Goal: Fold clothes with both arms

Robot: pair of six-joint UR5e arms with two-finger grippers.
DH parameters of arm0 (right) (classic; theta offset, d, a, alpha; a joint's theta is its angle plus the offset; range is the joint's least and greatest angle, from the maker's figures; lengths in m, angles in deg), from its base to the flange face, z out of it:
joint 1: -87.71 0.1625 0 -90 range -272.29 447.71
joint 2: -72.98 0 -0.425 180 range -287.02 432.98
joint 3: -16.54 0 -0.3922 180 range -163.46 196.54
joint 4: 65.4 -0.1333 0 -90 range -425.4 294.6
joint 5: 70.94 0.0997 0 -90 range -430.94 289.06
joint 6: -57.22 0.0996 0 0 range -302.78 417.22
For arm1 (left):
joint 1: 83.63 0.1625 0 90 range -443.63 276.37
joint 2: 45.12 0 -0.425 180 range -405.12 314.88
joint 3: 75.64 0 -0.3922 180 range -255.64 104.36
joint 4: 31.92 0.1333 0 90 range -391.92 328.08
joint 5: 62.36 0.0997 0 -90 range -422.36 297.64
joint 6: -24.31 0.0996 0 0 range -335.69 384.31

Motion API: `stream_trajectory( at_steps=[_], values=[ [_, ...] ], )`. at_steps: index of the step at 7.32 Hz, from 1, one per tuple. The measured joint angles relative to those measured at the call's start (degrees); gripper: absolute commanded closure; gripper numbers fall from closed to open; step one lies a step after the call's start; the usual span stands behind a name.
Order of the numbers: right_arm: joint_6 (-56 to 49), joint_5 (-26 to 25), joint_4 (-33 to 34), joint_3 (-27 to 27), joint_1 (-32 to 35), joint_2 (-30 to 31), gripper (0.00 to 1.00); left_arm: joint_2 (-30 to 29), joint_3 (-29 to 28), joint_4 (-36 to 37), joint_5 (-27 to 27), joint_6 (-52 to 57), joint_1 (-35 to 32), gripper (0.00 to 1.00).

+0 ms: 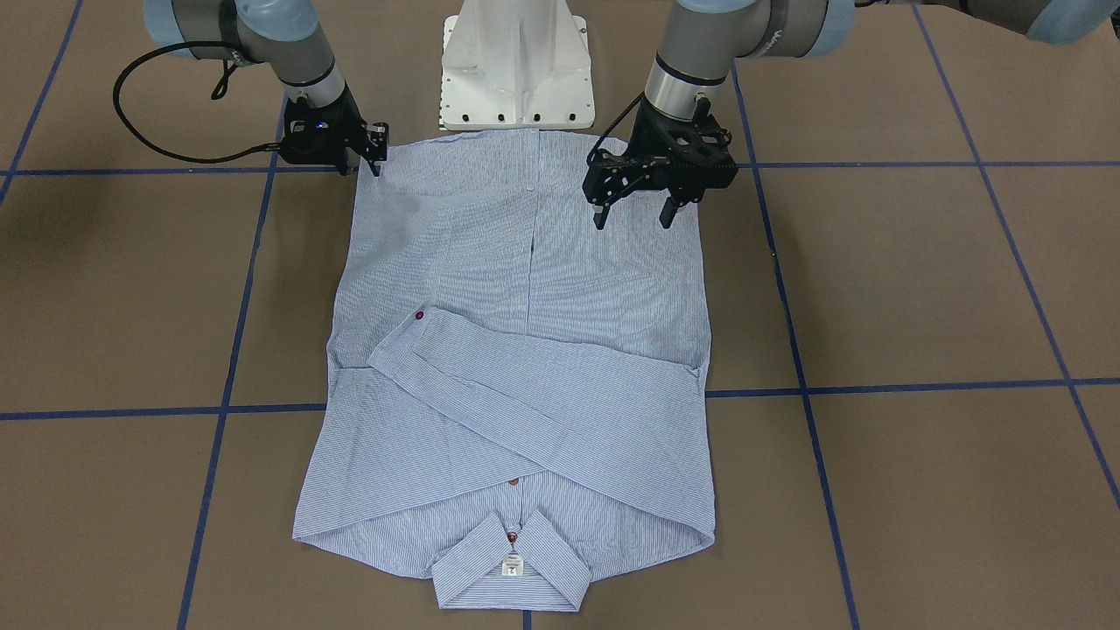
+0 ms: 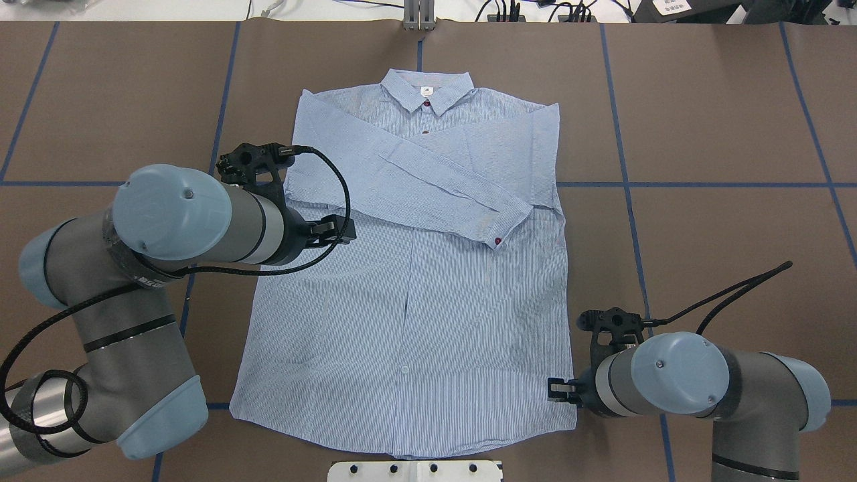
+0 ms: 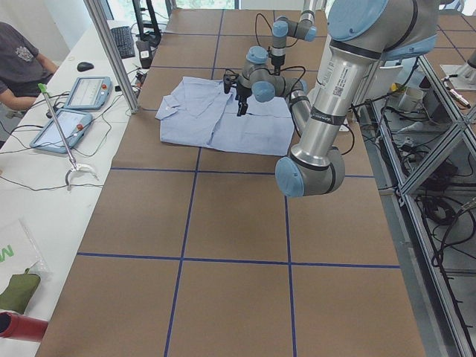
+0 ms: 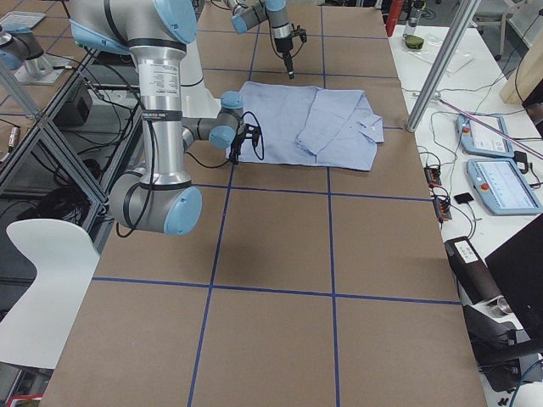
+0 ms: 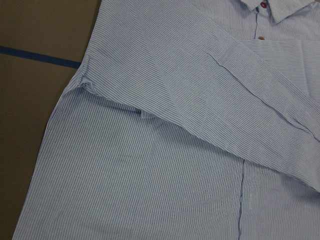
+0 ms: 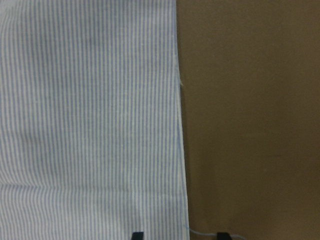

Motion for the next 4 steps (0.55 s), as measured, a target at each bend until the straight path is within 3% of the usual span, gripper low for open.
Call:
stream_trajectory(
  at_steps=[4],
  values=[
    [0.96, 0.0, 0.28, -0.36, -0.25, -0.21, 0.49, 0.03, 0.02, 0.0, 0.0, 0.0, 0.0, 0.0]
  ],
)
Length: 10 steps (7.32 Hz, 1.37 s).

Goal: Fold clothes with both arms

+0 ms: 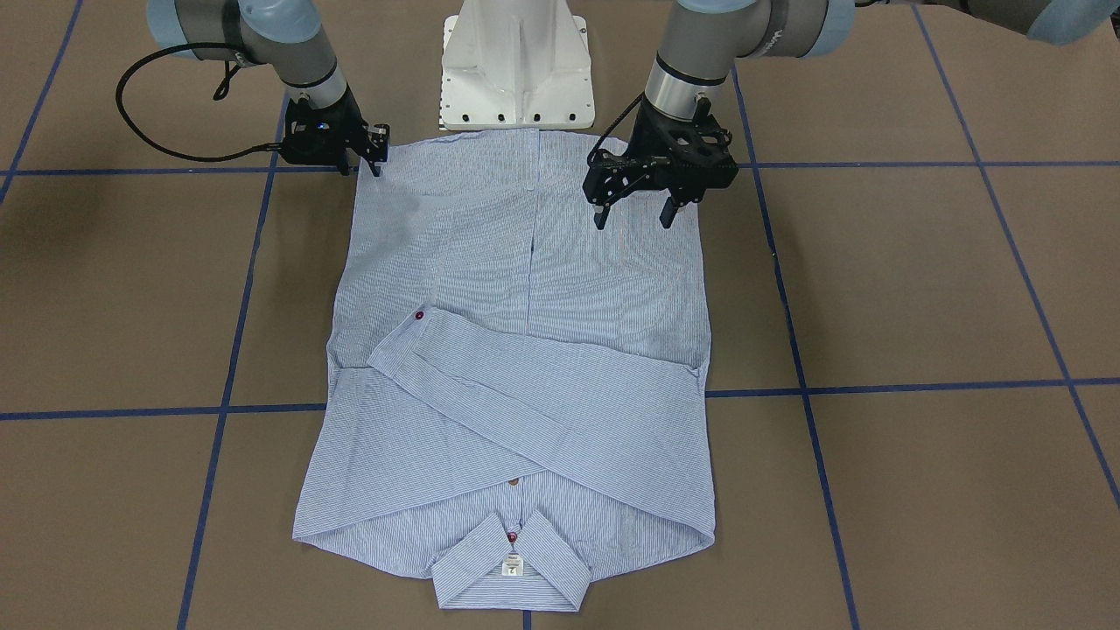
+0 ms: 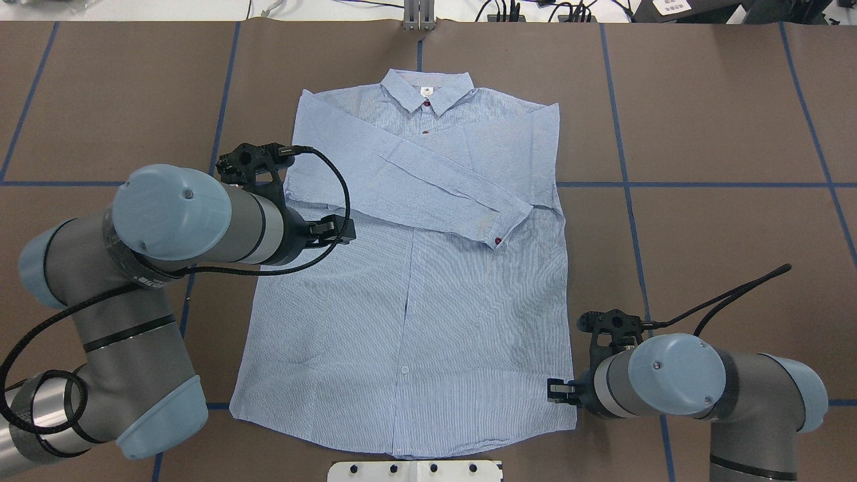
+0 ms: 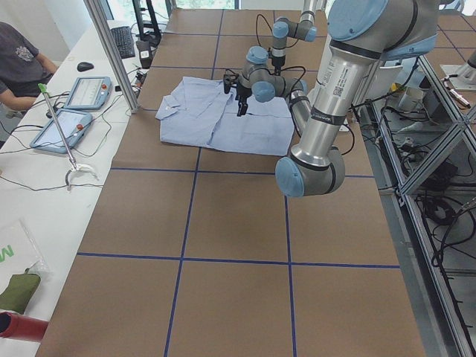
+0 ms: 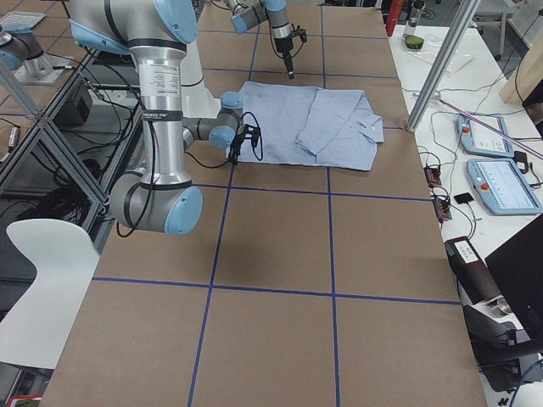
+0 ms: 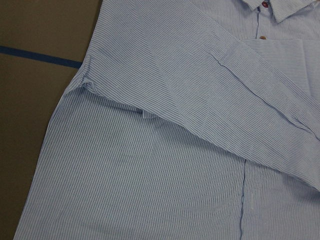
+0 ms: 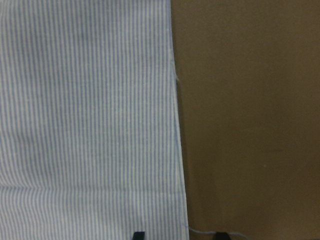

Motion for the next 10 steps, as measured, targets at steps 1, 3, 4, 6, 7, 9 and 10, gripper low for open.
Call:
stream_trajectory(
  at_steps=[1, 3, 4, 6, 7, 9, 10],
  values=[
    [0.05, 0.0, 0.03, 0.0, -0.03, -0.15, 0.49, 0.0, 0.0, 0.0, 0.0, -0.04, 0.02, 0.0],
    [0.08, 0.0, 0.09, -0.09, -0.05, -0.38, 0.49, -0.01, 0.0, 0.0, 0.0, -0.01, 0.03, 0.0],
    [0.08, 0.0, 0.1, -0.16, -0.05, -0.4, 0.57, -0.05, 0.0, 0.0, 0.0, -0.01, 0.01, 0.0],
    [0.09, 0.0, 0.09, -0.2, -0.06, -0.48, 0.78, -0.08, 0.0, 0.0, 0.0, -0.06, 0.0, 0.0],
    [0.08, 0.0, 0.05, -0.18, -0.05, -0.49, 0.82, -0.08, 0.0, 0.0, 0.0, -0.07, 0.0, 0.0],
    [0.09, -0.04, 0.02, -0.17, -0.11, -0.56, 0.85, -0.04, 0.0, 0.0, 0.0, -0.07, 0.0, 0.0],
    [0.08, -0.02, 0.03, -0.17, -0.12, -0.7, 0.85, -0.01, 0.0, 0.0, 0.0, -0.07, 0.0, 0.0]
  ],
)
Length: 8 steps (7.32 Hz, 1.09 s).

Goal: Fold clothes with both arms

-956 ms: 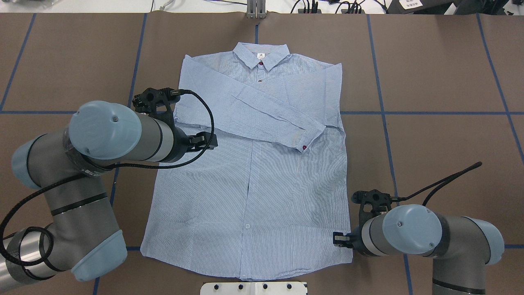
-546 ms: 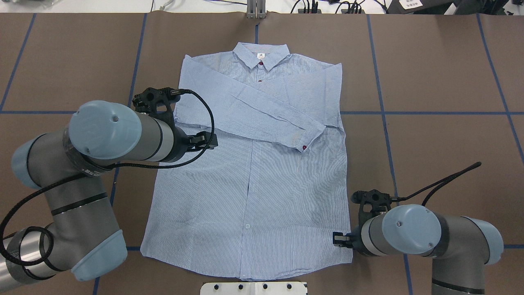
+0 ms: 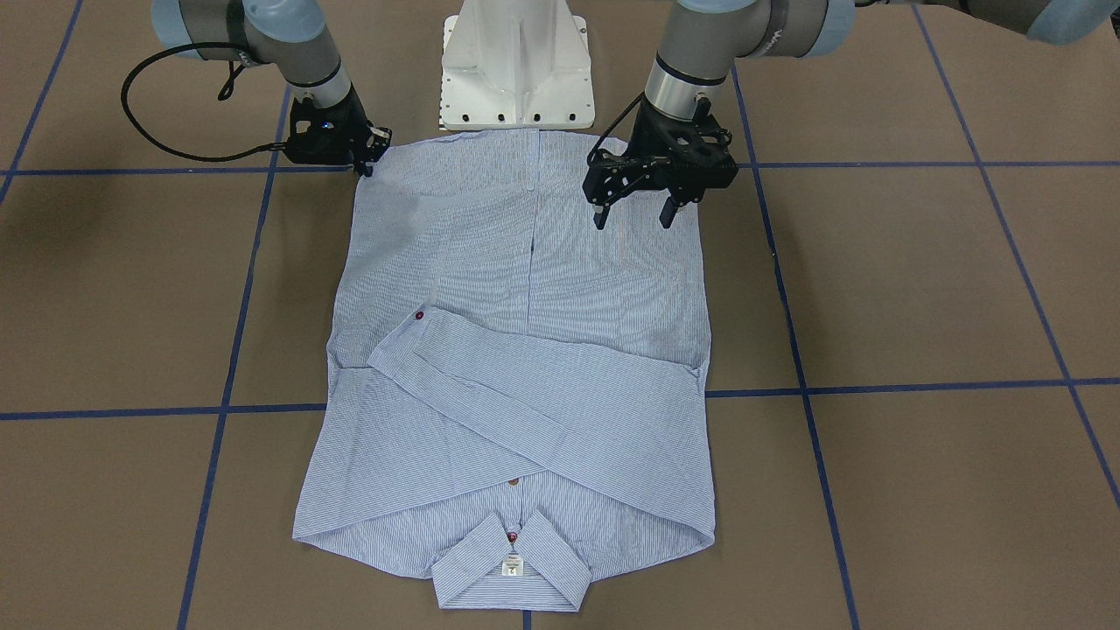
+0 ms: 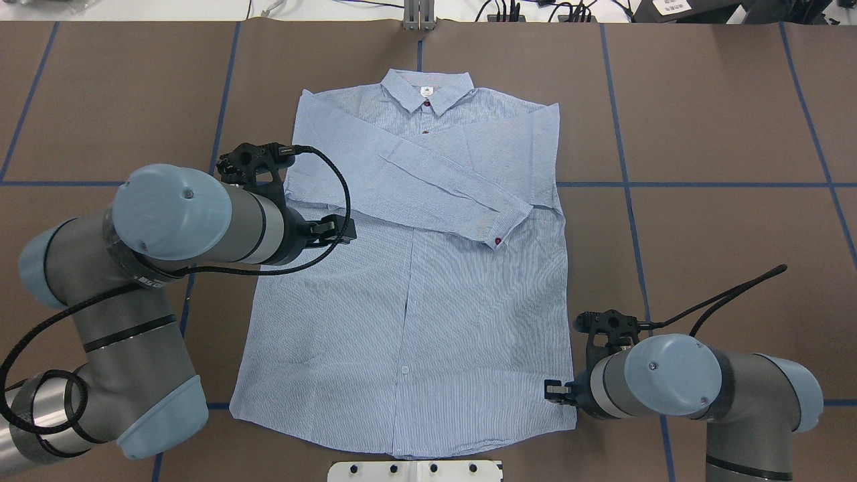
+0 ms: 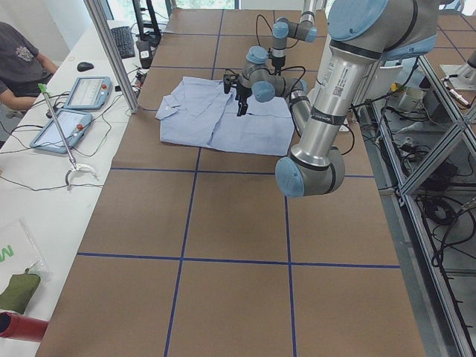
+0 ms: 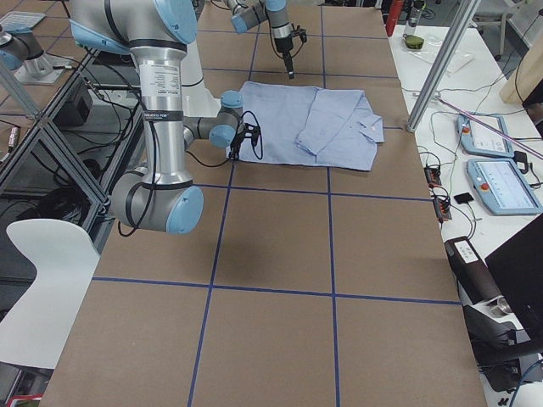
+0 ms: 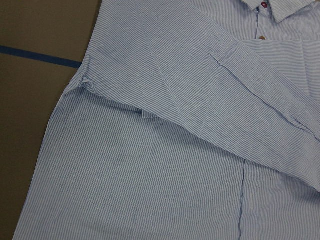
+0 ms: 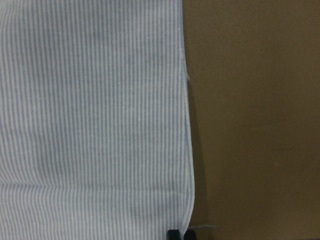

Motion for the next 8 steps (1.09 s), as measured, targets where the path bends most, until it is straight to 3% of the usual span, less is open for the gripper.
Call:
stream_trajectory(
  at_steps=[2, 5, 8],
  values=[
    [0.0, 0.06, 0.04, 0.21, 0.03, -0.33, 0.99, 0.01, 0.0, 0.0, 0.0, 0.0, -0.04, 0.0],
    [0.05, -0.2, -0.17, 1.62, 0.26, -0.5, 1.0, 0.74, 0.0, 0.0, 0.0, 0.0, -0.02, 0.0],
    [0.17, -0.6, -0.42, 3.43, 1.11, -0.87, 1.0, 5.59, 0.28, -0.1, 0.23, 0.08, 1.97, 0.01]
  ],
)
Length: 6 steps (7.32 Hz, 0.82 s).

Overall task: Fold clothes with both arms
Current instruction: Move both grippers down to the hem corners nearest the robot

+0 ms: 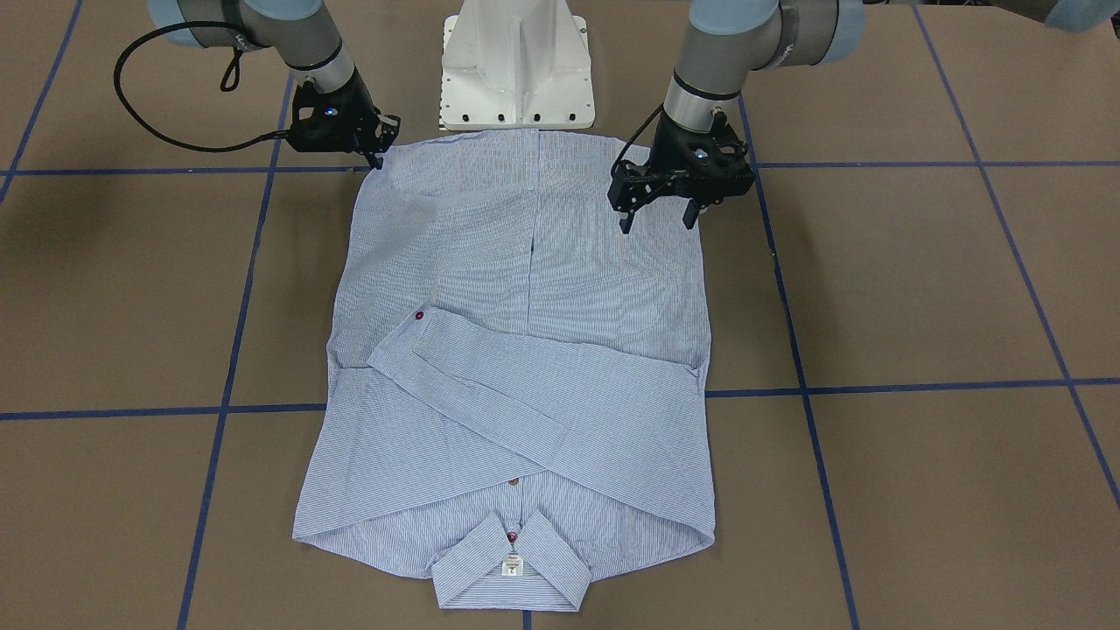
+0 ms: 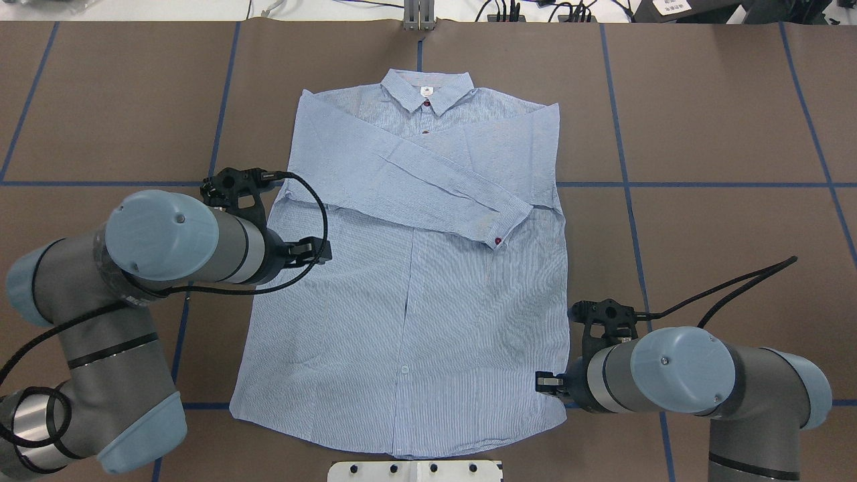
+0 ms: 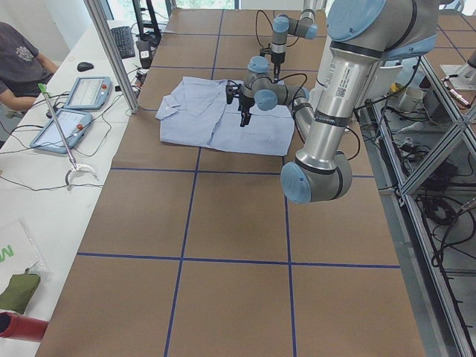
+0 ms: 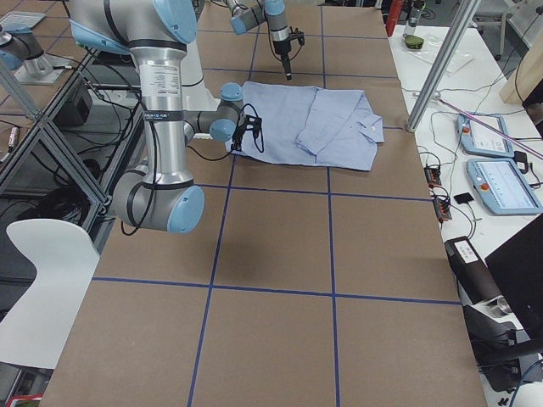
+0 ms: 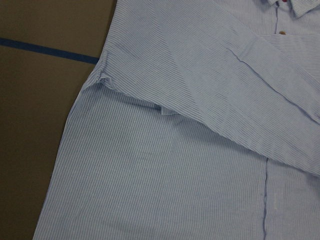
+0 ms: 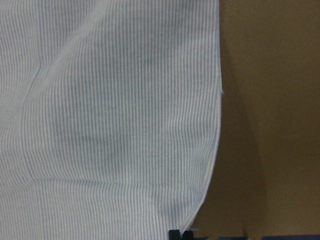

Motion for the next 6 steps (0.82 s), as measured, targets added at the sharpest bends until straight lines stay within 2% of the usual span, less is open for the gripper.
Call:
stream_trajectory(
  at_steps=[6],
  values=[
    [0.01, 0.52, -0.12, 2.09, 2.85, -0.67, 1.0, 9.09, 0.22, -4.24, 2.87, 0.26, 9.06, 0.06]
  ],
)
